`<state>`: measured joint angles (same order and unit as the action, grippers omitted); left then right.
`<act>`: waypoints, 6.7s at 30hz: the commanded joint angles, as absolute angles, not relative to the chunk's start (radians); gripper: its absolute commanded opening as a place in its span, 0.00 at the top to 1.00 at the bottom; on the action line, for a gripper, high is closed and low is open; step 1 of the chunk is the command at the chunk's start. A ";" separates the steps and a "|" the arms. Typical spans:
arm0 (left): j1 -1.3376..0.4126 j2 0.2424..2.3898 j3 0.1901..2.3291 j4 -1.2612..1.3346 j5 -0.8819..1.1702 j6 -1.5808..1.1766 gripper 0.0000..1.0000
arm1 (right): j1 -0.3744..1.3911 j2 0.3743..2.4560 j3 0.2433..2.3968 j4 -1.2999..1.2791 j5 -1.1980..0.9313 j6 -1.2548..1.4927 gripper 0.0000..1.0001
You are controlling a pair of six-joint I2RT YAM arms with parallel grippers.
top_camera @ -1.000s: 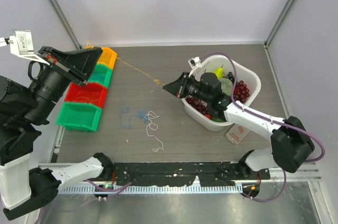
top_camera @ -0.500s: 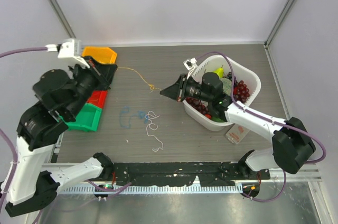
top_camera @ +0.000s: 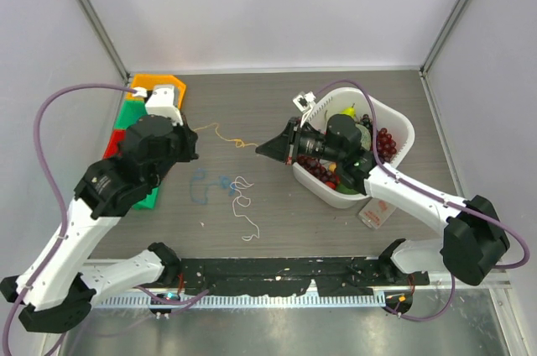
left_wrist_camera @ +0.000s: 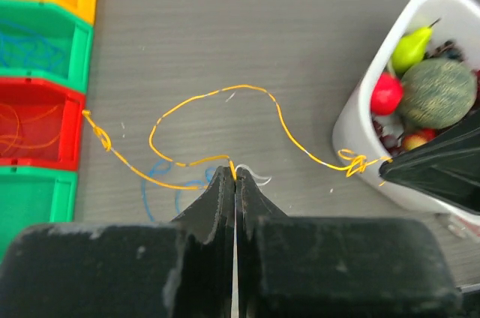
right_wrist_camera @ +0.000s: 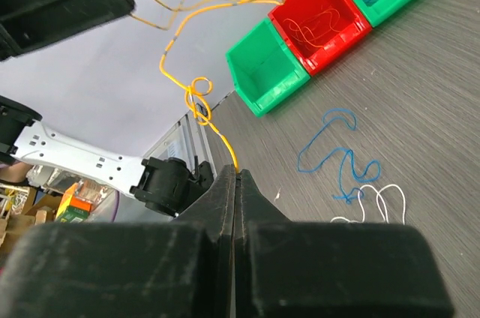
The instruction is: Untangle the cables
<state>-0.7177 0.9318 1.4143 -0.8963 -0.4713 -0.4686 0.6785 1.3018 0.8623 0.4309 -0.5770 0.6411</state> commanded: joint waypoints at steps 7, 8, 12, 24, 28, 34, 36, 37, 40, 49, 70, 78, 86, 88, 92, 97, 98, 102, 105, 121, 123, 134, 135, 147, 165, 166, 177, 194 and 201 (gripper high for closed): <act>-0.680 0.893 1.350 -0.917 -0.236 -0.391 0.27 | 0.675 1.264 0.983 0.178 -0.542 0.517 0.99; -0.680 0.884 1.356 -0.923 -0.227 -0.387 0.26 | 0.676 1.264 0.989 0.164 -0.540 0.508 0.99; -0.680 0.850 1.341 -0.841 -0.132 -0.387 0.42 | 0.675 1.272 1.022 0.077 -0.546 0.469 0.99; -0.618 0.963 1.181 -0.566 0.285 -0.454 0.46 | 0.675 1.276 1.055 0.060 -0.627 0.335 0.99; -0.473 0.943 1.065 -0.454 0.485 -0.550 0.63 | 0.676 1.285 1.054 0.084 -0.683 0.247 1.00; -0.327 0.923 0.956 -0.321 0.705 -0.670 0.64 | 0.675 1.338 1.095 0.057 -0.735 0.173 0.99; -0.322 0.933 0.945 -0.316 0.738 -0.678 0.63 | 0.675 1.361 1.118 0.035 -0.775 0.161 0.99; -0.322 0.939 0.940 -0.307 0.758 -0.683 0.63 | 0.675 1.368 1.129 0.031 -0.793 0.153 0.99; -0.322 0.953 0.933 -0.296 0.805 -0.686 0.68 | 0.673 1.384 1.140 0.029 -0.834 0.152 0.99; -0.324 0.969 0.956 -0.394 0.778 -0.609 0.76 | 0.675 1.393 1.151 0.028 -0.865 0.161 0.99; -0.322 1.023 1.026 -0.546 0.824 -0.488 0.76 | 0.673 1.384 1.138 0.061 -0.931 0.170 0.99; -0.322 1.006 1.014 -0.528 0.911 -0.497 0.79 | 0.675 1.382 1.138 0.064 -0.931 0.173 0.99; -0.322 1.003 1.000 -0.522 0.934 -0.509 0.80 | 0.675 1.388 1.138 0.066 -0.931 0.178 0.99; -0.322 1.009 1.006 -0.532 0.937 -0.503 0.81 | 0.675 1.388 1.138 0.067 -0.931 0.175 0.99; -0.322 1.012 1.011 -0.546 0.925 -0.497 0.85 | 0.675 1.390 1.141 0.063 -0.930 0.178 0.99; -0.322 0.988 1.008 -0.546 0.855 -0.483 1.00 | 0.675 1.385 1.149 0.061 -0.881 0.204 0.99; -0.322 0.974 1.006 -0.551 0.810 -0.483 1.00 | 0.675 1.385 1.158 0.054 -0.821 0.216 0.99; -0.322 0.875 0.960 -0.477 0.617 -0.537 1.00 | 0.686 1.394 1.250 -0.153 -0.350 0.381 0.67; -0.322 0.841 0.953 -0.480 0.516 -0.564 1.00 | 0.702 1.365 1.243 -0.241 -0.151 0.575 0.52; -0.322 0.810 0.957 -0.517 0.305 -0.678 1.00 | 1.034 1.387 1.152 0.083 0.146 0.675 0.71; -0.322 0.813 0.962 -0.517 0.307 -0.684 1.00 | 1.038 1.394 1.152 0.112 0.152 0.670 0.72; -0.322 0.831 0.969 -0.519 0.316 -0.703 1.00 | 1.048 1.450 1.184 0.146 0.095 0.669 0.73; -0.322 0.831 0.968 -0.514 0.316 -0.706 1.00 | 1.051 1.453 1.183 0.153 0.084 0.672 0.73; -0.322 0.838 0.976 -0.503 0.351 -0.729 1.00 | 1.055 1.491 1.212 0.143 0.092 0.660 0.80; -0.322 0.836 0.989 -0.494 0.413 -0.779 1.00 | 1.060 1.516 1.232 0.072 0.277 0.638 0.99; -0.322 0.836 0.995 -0.503 0.413 -0.775 1.00 | 1.058 1.513 1.235 0.054 0.325 0.632 0.99; -0.322 0.838 1.020 -0.554 0.393 -0.726 1.00 | 1.043 1.425 1.115 0.110 0.424 0.453 0.99; -0.321 1.158 0.870 -0.407 -0.112 -0.707 0.32 | 0.936 1.670 1.087 0.231 -0.141 0.606 0.64; -0.281 1.459 0.897 -0.295 -0.083 -0.661 0.44 | 0.856 1.887 1.253 0.192 -0.129 0.695 0.64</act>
